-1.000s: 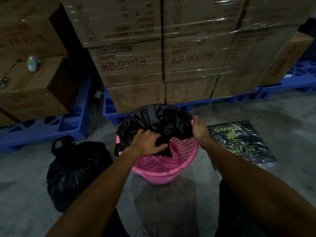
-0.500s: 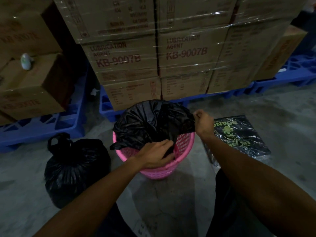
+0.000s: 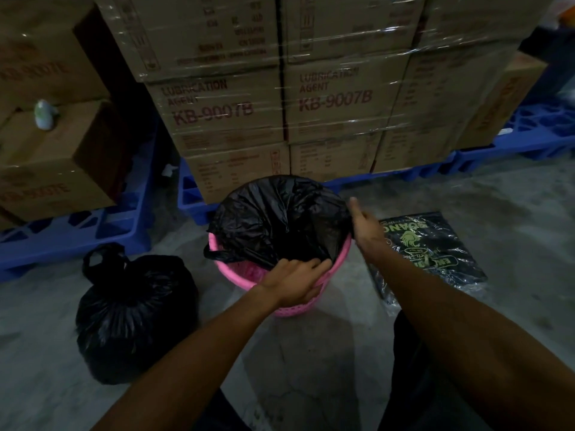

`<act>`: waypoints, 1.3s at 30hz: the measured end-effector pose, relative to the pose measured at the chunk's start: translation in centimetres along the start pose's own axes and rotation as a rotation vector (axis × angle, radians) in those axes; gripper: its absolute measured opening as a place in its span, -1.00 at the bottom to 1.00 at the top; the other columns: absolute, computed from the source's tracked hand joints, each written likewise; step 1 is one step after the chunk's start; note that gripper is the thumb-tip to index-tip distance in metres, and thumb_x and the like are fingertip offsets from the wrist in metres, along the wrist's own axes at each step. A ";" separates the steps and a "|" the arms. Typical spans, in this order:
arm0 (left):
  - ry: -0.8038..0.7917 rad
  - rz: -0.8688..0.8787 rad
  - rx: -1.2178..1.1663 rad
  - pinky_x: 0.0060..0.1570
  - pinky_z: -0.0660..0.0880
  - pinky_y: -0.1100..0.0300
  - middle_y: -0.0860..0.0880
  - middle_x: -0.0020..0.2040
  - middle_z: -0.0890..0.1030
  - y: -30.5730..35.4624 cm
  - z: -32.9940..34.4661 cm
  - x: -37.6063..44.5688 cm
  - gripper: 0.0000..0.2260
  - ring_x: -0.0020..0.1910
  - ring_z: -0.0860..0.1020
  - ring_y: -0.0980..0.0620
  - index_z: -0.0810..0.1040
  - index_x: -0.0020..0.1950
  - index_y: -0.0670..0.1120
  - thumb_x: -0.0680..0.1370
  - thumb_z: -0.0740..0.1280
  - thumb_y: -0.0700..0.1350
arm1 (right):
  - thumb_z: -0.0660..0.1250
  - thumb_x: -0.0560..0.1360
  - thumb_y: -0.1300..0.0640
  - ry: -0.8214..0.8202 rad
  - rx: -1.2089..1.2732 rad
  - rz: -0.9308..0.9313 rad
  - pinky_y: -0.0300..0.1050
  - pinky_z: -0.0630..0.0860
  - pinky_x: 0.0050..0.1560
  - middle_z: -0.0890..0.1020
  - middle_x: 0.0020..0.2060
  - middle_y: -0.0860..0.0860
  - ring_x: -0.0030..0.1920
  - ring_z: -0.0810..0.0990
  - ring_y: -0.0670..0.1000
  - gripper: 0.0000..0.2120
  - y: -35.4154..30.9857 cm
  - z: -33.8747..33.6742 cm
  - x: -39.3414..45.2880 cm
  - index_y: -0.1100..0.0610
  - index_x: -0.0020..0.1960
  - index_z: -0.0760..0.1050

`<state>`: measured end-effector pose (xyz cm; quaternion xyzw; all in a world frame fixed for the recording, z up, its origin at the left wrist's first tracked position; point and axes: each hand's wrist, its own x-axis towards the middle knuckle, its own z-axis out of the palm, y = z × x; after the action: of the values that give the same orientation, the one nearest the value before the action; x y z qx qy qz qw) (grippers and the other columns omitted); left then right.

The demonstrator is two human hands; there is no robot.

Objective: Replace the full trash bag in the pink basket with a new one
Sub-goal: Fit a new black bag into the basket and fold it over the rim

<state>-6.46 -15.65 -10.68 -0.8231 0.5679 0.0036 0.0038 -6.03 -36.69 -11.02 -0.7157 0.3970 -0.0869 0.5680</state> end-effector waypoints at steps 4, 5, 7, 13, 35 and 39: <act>0.052 -0.126 0.051 -0.30 0.32 0.06 -0.07 0.22 0.50 0.1 -0.3 2.8 -0.51 0.02 0.61 -0.19 0.24 0.44 -0.05 0.55 0.23 0.06 | 0.43 0.46 0.08 0.071 -0.049 0.008 0.07 0.56 0.18 0.68 0.01 0.18 0.08 0.63 0.17 -0.75 0.0 1.1 1.2 0.19 0.08 0.63; 0.071 -0.131 0.076 -0.33 0.32 0.08 -0.08 0.19 0.52 -0.2 -0.1 3.1 -0.52 -0.01 0.62 -0.18 0.27 0.42 -0.05 0.54 0.24 0.06 | 0.44 0.44 0.16 0.126 0.008 0.025 0.09 0.58 0.15 0.69 -0.05 0.19 0.04 0.65 0.18 -0.85 0.6 1.2 1.7 0.17 -0.01 0.65; 0.142 -0.100 0.118 -0.44 0.33 0.11 -0.08 0.07 0.54 -0.7 0.2 3.1 -0.59 -0.12 0.64 -0.14 0.38 0.30 -0.06 0.49 0.27 0.04 | 0.45 0.39 0.21 0.158 0.078 0.071 0.14 0.61 0.10 0.68 -0.17 0.15 -0.05 0.67 0.17 -0.93 2.2 1.1 2.9 0.05 -0.21 0.62; 0.344 0.045 0.237 -0.48 0.41 0.13 -0.03 -0.09 0.54 -1.3 1.1 1.8 -0.77 -0.20 0.57 -0.02 0.47 0.10 -0.06 0.50 0.29 0.02 | 0.34 0.42 0.13 0.033 -0.009 0.092 -0.02 0.59 0.09 0.59 -0.10 0.08 -0.03 0.62 0.14 -0.89 3.2 0.9 -0.3 -0.02 -0.09 0.45; 0.529 -0.699 -0.160 -0.44 0.48 0.05 -0.14 -0.29 0.61 -6.7 1.0 -7.8 -0.72 -0.28 0.62 -0.20 0.47 -0.08 -0.11 0.60 0.16 0.08 | 0.12 0.63 -0.02 0.192 -0.070 0.078 0.14 0.36 0.27 0.39 0.36 0.29 0.32 0.42 0.31 -0.52 -1.0 9.1 -2.8 0.34 0.36 0.27; 0.625 -1.251 -0.585 -0.19 0.54 -0.06 -0.28 -0.12 0.61 -7.3 -1.2 -5.4 -0.76 -0.14 0.60 -0.29 0.37 0.08 -0.17 0.61 0.19 0.01 | 0.16 0.61 -0.04 0.189 -0.064 0.096 0.13 0.37 0.27 0.39 0.37 0.27 0.32 0.42 0.31 -0.50 -0.9 9.1 -2.7 0.30 0.39 0.27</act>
<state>-1.55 -7.97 -9.38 -0.9219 -0.0542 -0.0822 -0.3746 -2.19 -28.13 -12.47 -0.7023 0.4853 -0.1138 0.5083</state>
